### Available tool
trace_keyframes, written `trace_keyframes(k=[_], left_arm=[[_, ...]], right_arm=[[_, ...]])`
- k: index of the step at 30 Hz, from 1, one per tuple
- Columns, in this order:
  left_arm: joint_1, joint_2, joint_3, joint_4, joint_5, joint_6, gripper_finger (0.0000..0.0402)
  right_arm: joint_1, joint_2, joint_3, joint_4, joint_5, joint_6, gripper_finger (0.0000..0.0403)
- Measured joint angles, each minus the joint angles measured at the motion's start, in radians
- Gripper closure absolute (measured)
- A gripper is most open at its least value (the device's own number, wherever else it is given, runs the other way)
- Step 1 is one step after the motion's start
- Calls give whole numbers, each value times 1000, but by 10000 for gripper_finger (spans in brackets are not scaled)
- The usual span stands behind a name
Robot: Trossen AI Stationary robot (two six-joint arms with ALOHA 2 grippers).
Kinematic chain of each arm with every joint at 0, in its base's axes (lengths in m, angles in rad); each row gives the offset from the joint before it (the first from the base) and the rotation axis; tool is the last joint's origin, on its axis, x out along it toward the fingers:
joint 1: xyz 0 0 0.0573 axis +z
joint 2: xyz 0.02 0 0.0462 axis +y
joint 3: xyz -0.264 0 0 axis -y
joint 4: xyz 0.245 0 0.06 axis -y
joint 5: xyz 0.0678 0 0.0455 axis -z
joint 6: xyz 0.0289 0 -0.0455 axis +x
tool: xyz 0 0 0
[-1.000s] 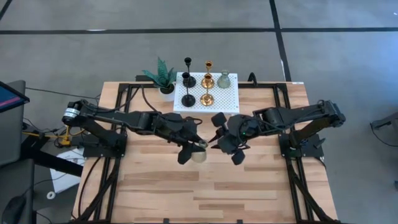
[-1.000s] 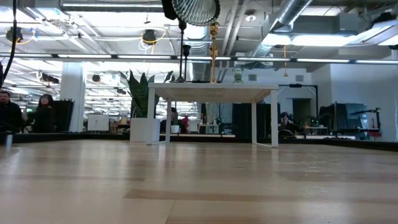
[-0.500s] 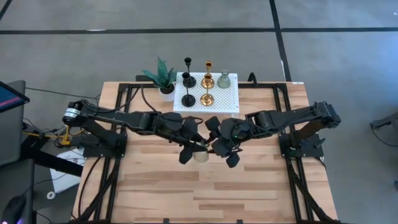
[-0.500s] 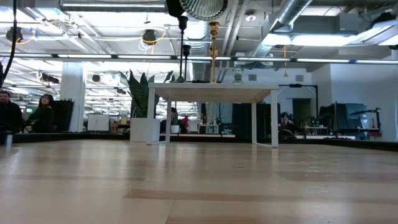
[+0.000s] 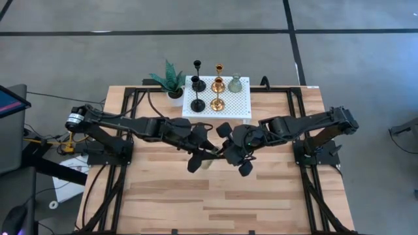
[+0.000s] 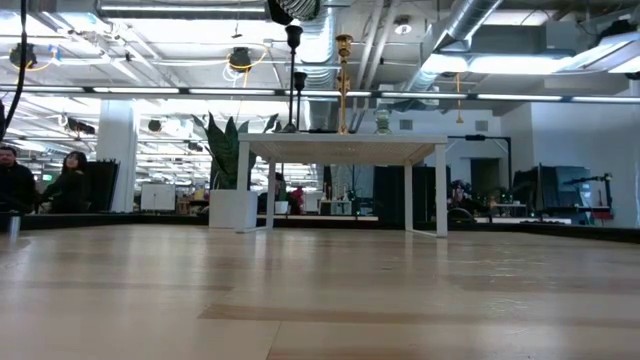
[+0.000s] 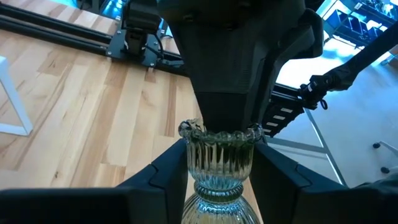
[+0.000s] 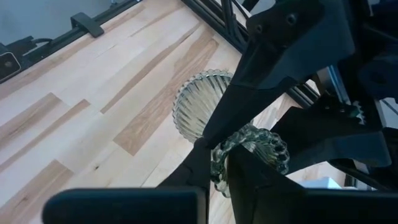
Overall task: Pick & Place candle stick holders
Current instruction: Align the green glass candle holder on the shelf with the other green glass candle holder
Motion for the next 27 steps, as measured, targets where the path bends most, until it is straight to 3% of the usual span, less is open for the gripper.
trace_keyframes(k=[15, 27], left_arm=[[1, 0, 0, 0, -10, 7, 225], [1, 0, 1, 4, -16, 11, 164]], right_arm=[[-1, 0, 0, -11, 2, 15, 392], [-1, 0, 0, -10, 12, 14, 392]])
